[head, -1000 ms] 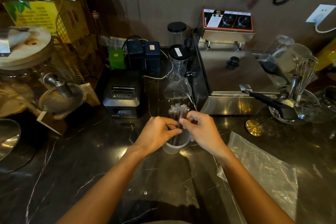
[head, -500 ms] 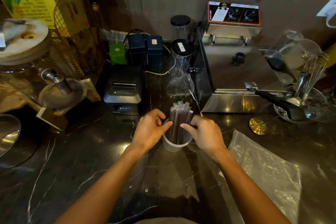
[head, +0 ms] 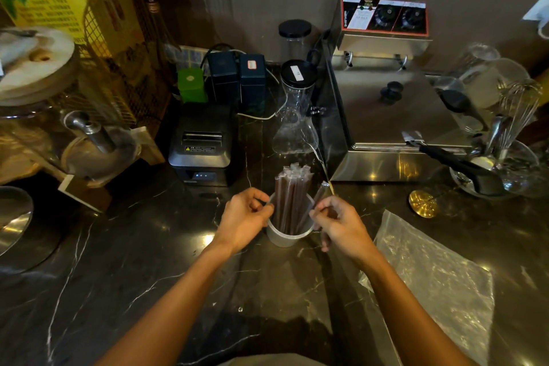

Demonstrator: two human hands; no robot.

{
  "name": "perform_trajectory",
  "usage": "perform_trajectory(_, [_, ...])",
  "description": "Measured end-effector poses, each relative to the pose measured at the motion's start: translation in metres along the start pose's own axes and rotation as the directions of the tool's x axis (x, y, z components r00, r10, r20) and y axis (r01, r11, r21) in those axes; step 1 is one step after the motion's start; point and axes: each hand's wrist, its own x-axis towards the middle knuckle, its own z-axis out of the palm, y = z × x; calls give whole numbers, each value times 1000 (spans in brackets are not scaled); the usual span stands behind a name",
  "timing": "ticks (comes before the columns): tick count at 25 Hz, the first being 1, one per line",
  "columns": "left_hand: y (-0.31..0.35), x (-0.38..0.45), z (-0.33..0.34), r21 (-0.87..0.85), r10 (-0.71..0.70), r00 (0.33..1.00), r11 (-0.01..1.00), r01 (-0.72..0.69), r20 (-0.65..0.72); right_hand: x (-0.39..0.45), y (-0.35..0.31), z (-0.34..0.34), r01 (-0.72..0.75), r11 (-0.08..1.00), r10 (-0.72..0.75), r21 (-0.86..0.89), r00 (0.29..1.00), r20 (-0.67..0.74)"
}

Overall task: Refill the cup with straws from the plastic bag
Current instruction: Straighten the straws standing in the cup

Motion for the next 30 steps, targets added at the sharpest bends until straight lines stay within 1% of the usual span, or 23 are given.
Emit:
perform_trajectory(3, [3,8,2,-23,-1,1000,1000,1,-4,9,-5,4,-8,1000,10,28,997,-74])
perform_trajectory(6, [14,25,3,-12,30,999,999,-30,-17,27,-17,3,-25,998,32,50,989,-147])
perform_trajectory(12, [34,69,11,-25,75,996,997,-76,-49,71,-43,-10,-51,997,61,51,970,-235])
perform_trajectory(15, [37,89,17,-39,63,995,997,-66,-79,91,-47,-12,-59,996,75,65,959,-275])
perform_trajectory(21, [38,113,29,-29,34,991,999,-38,-126,109,-33,-13,-29,998,43,53,959,-279])
perform_trajectory(24, [40,125,33,-18,13,986,1000,-17,-167,113,-30,-14,-36,999,44,33,957,-287])
perform_trajectory(26, [40,127,34,-7,15,985,1000,-16,-173,115,-29,-12,-65,998,70,27,951,-300])
perform_trajectory(30, [36,127,35,24,17,985,1000,-13,-173,114,-28,-9,-110,990,131,87,950,-284])
